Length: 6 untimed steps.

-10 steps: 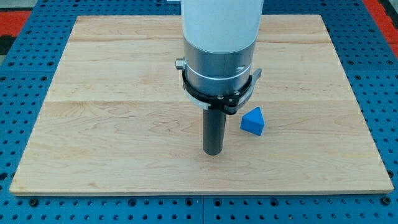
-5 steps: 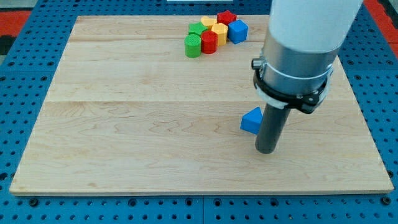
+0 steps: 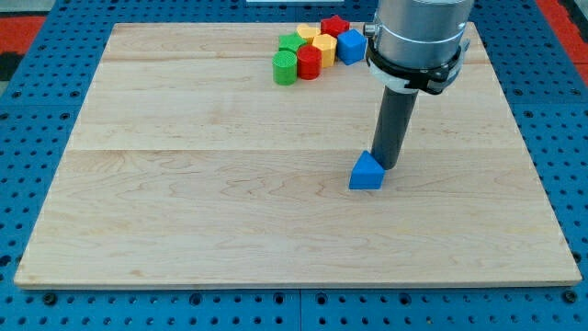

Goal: Push the blue triangle towards the center left

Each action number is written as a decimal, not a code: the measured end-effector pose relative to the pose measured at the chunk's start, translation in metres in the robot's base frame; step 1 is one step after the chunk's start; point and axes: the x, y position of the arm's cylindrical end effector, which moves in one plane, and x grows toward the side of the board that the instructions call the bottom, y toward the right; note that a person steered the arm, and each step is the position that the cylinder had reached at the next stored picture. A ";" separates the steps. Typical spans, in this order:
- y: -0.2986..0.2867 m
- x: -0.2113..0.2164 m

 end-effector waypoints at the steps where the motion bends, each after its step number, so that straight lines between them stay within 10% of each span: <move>1: -0.003 0.019; 6: -0.178 0.023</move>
